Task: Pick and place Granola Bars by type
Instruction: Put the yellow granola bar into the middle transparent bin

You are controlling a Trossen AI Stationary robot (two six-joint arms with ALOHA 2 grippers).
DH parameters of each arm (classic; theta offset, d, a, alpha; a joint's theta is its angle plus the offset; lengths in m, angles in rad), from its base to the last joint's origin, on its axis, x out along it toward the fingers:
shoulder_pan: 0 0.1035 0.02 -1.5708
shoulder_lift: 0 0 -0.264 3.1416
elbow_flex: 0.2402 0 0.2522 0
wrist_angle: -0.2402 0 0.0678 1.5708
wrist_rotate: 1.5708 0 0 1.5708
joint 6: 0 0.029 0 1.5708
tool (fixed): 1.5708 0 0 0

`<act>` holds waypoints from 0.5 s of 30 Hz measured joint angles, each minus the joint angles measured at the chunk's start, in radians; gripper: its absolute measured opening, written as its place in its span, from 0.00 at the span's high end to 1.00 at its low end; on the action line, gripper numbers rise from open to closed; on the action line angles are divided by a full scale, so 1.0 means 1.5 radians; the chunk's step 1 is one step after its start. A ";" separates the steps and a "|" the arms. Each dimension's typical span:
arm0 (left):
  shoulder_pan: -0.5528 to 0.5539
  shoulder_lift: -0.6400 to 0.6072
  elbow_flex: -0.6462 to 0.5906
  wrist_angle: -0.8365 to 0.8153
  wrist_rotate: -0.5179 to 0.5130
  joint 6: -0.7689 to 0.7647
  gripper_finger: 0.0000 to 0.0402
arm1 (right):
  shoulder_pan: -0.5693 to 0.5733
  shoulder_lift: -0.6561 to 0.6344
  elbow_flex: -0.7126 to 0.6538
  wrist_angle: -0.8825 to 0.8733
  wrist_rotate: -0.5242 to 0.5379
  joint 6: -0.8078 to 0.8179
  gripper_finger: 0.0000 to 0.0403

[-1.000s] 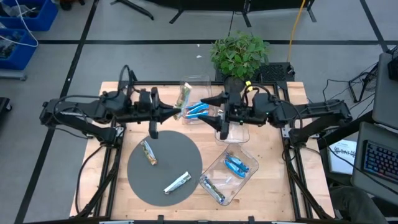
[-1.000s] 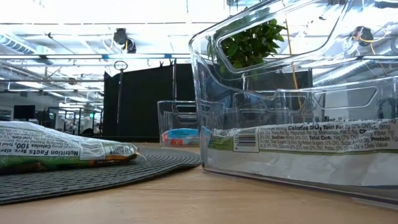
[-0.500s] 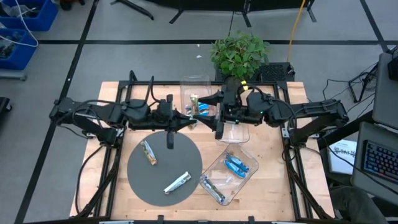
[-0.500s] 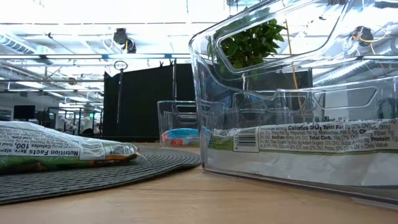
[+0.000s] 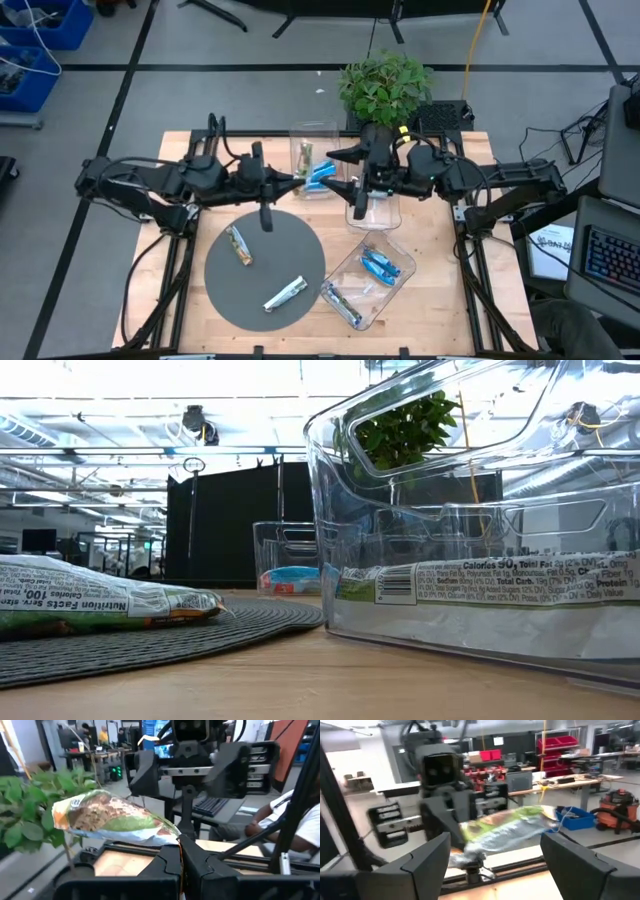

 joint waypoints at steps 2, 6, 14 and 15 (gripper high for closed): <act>-0.006 -0.004 0.000 0.008 -0.004 0.034 1.00 | -0.002 0.000 0.000 0.000 0.008 -0.006 0.25; -0.024 -0.005 0.000 0.028 -0.003 0.098 1.00 | -0.011 0.004 0.000 0.000 0.006 0.017 0.25; -0.027 0.001 0.000 0.024 -0.016 0.159 1.00 | -0.015 0.023 0.000 0.055 0.004 0.026 0.25; -0.028 0.001 -0.001 0.022 -0.028 0.173 1.00 | -0.015 0.024 0.000 0.058 0.004 0.027 0.25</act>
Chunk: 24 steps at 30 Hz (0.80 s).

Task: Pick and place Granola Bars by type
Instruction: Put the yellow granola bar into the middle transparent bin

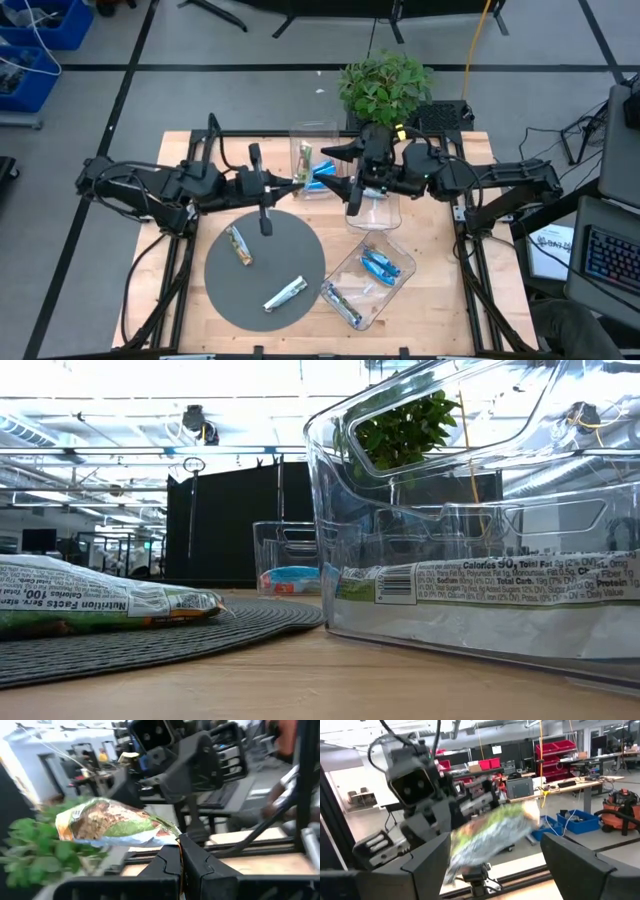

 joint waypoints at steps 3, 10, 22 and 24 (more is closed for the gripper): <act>-0.003 -0.002 0.000 -0.001 -0.034 0.033 1.00 | 0.000 0.003 -0.001 -0.001 0.000 0.004 0.25; -0.003 -0.001 0.000 -0.014 -0.046 0.133 1.00 | 0.001 0.008 -0.001 0.000 0.001 0.038 0.25; -0.028 0.019 -0.001 -0.043 -0.117 0.282 1.00 | 0.001 0.047 -0.001 0.069 0.002 0.033 0.25; -0.035 0.017 -0.001 -0.047 -0.124 0.294 1.00 | 0.000 0.048 -0.001 0.070 0.002 0.032 0.25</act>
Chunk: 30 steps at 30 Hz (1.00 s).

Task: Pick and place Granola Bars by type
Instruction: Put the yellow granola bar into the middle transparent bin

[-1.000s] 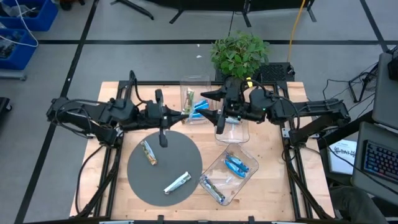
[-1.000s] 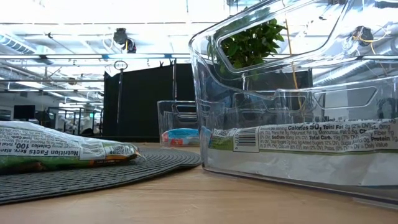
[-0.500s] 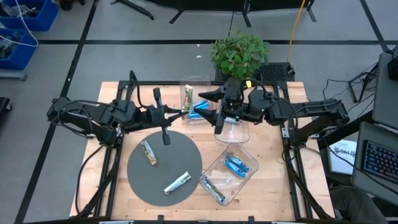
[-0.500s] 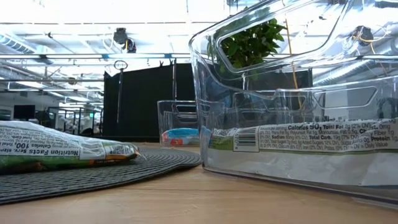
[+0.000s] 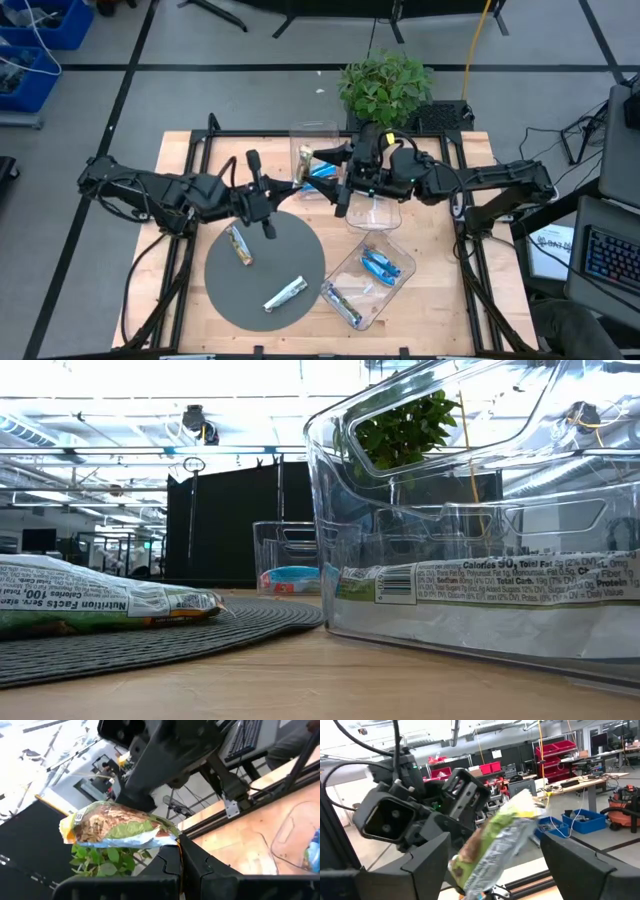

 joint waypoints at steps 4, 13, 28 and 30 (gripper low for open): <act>-0.006 0.000 0.000 -0.005 -0.014 0.002 1.00 | -0.003 0.000 0.000 -0.001 0.000 0.001 0.25; -0.012 0.000 0.000 0.001 -0.025 0.008 1.00 | -0.006 0.023 0.000 0.014 -0.001 0.001 0.25; -0.012 0.000 0.000 -0.002 -0.024 -0.009 1.00 | -0.008 0.030 0.000 0.045 -0.020 -0.014 0.59; -0.012 0.000 0.000 -0.002 -0.024 -0.009 1.00 | -0.012 0.030 0.000 0.046 -0.037 -0.013 0.66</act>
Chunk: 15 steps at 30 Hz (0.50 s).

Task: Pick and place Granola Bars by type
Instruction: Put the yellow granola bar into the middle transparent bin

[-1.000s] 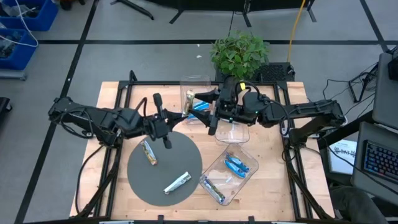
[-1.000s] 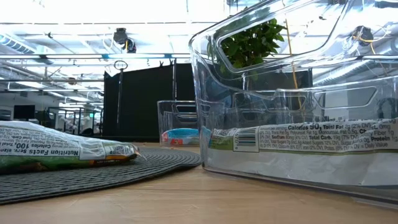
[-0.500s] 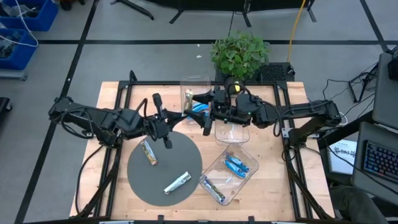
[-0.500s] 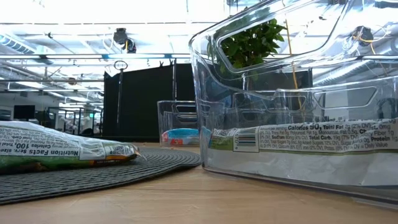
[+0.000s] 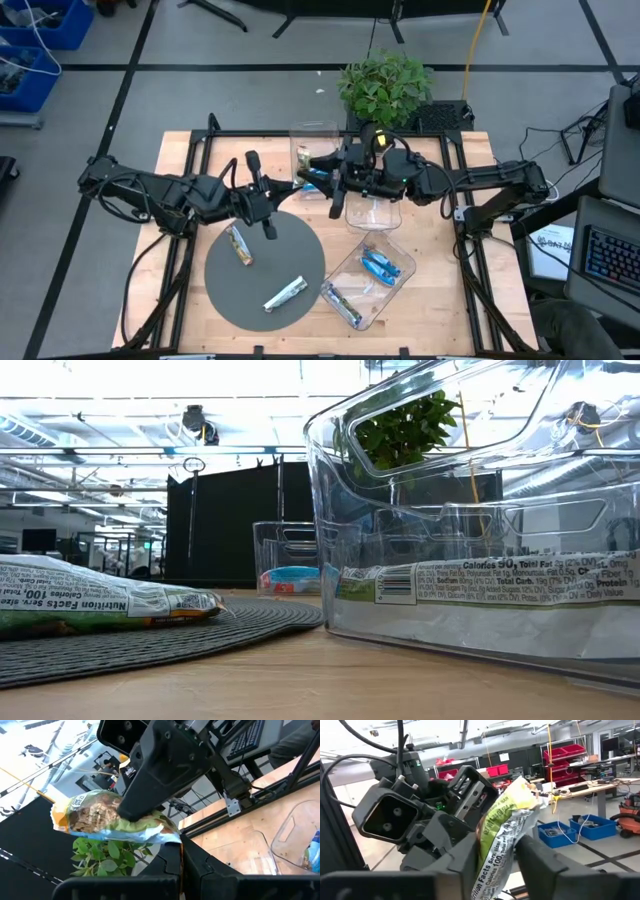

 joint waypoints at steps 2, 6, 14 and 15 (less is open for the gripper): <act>0.000 0.000 0.000 0.000 0.000 0.000 1.00 | 0.000 0.000 0.000 0.000 0.000 0.000 0.74; 0.000 0.000 0.000 0.001 0.000 -0.009 1.00 | 0.000 0.000 0.000 0.000 -0.004 0.000 0.88; 0.000 0.000 0.000 0.014 0.002 -0.079 0.99 | -0.001 0.000 0.000 0.001 -0.033 0.047 0.96; 0.001 0.000 0.000 0.018 0.001 -0.092 0.99 | -0.001 0.000 0.000 0.001 -0.033 0.048 0.97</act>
